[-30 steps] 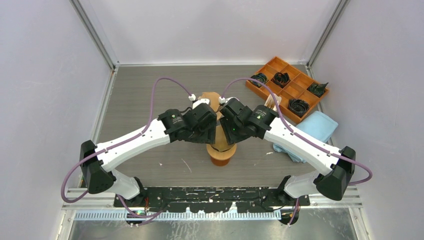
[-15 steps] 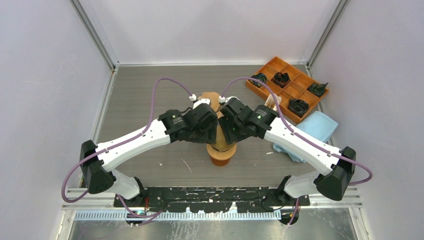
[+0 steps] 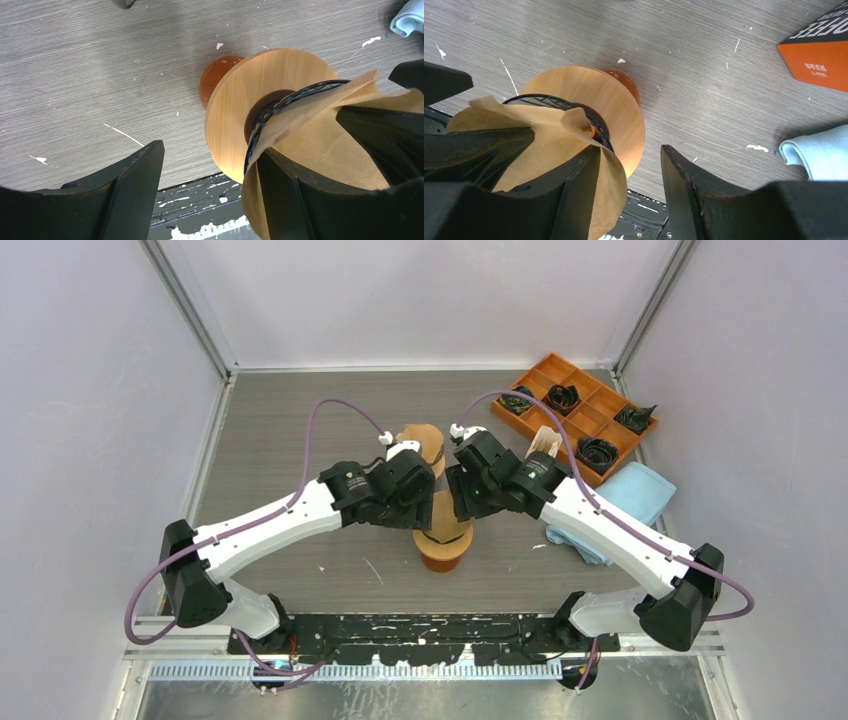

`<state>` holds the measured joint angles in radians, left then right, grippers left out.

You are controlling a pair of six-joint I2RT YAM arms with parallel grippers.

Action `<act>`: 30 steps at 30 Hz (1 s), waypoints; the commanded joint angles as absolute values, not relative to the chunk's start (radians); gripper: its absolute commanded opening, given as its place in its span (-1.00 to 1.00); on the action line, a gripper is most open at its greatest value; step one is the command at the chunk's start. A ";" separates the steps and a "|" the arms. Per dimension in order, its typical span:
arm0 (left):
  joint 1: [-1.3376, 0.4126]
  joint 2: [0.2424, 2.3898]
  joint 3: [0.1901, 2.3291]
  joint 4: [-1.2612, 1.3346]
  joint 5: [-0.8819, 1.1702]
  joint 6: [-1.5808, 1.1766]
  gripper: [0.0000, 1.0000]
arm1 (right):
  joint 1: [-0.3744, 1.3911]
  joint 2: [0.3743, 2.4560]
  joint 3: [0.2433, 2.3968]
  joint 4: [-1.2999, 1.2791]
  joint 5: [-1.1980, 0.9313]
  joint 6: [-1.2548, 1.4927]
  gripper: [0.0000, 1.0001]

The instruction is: Place the coffee filter in the dripper

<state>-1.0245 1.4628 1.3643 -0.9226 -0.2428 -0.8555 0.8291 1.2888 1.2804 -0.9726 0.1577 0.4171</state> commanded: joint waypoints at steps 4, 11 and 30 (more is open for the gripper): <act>-1.019 1.441 1.346 -0.880 -0.250 -0.847 0.40 | 0.817 1.262 1.231 -0.895 0.139 0.409 0.08; -1.019 1.429 1.332 -0.870 -0.244 -0.853 0.40 | 0.815 1.241 1.216 -0.887 0.131 0.415 0.08; -1.019 1.363 1.308 -0.830 -0.221 -0.861 0.49 | 0.815 1.191 1.283 -0.894 0.103 0.417 0.16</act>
<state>-1.0245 1.4166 1.3083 -0.8703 -0.2337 -0.8577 0.8165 1.2236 1.2236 -0.9203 0.1135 0.4179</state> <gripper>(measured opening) 0.733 0.574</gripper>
